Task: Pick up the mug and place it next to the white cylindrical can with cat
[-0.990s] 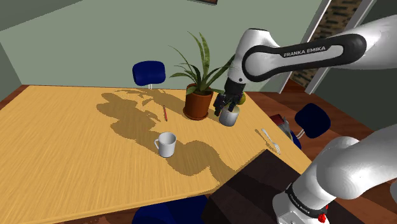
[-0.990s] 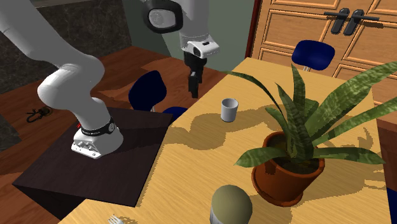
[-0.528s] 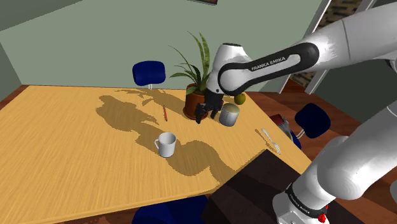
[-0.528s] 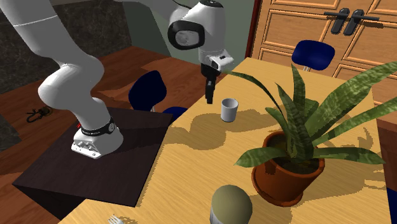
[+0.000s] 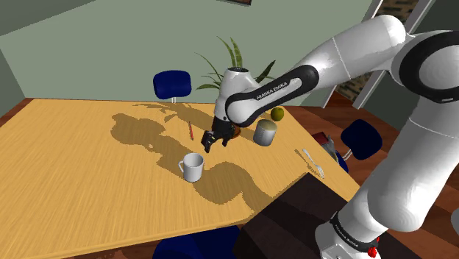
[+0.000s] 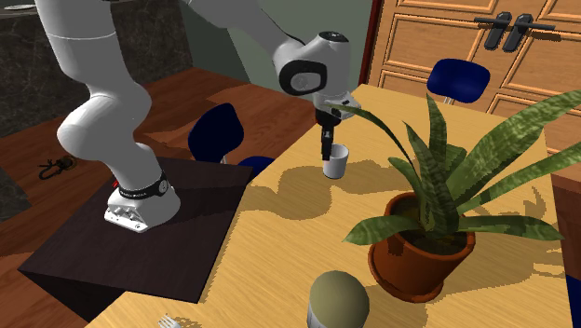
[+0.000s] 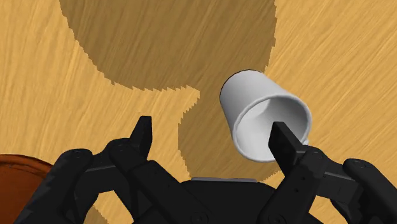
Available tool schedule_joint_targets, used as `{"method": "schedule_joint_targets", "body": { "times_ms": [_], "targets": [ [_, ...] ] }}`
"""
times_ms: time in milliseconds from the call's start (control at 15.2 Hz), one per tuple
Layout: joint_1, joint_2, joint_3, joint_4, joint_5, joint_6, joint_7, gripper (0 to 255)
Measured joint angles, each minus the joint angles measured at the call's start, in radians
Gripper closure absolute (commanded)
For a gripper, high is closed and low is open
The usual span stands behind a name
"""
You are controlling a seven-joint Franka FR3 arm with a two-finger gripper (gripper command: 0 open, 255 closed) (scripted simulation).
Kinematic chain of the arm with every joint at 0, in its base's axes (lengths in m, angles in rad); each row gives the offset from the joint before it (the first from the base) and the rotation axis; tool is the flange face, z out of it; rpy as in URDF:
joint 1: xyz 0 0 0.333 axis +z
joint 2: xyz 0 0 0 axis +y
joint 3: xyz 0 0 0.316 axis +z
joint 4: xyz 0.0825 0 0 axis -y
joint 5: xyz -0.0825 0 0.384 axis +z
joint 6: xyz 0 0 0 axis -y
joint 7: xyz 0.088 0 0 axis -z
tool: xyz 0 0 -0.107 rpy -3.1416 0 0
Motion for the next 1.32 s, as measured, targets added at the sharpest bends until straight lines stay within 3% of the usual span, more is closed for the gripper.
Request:
{"method": "schedule_joint_targets", "body": {
  "times_ms": [396,858,1254,1320],
  "targets": [
    [0.049,0.200,-0.006,0.143,-0.068,0.056,0.076,0],
    [0.063,0.273,-0.018,0.152,-0.090,0.121,0.092,0],
    [0.065,0.278,-0.019,0.154,-0.091,0.124,0.094,0],
    [0.065,0.278,-0.019,0.154,-0.091,0.124,0.094,255]
  ]
}}
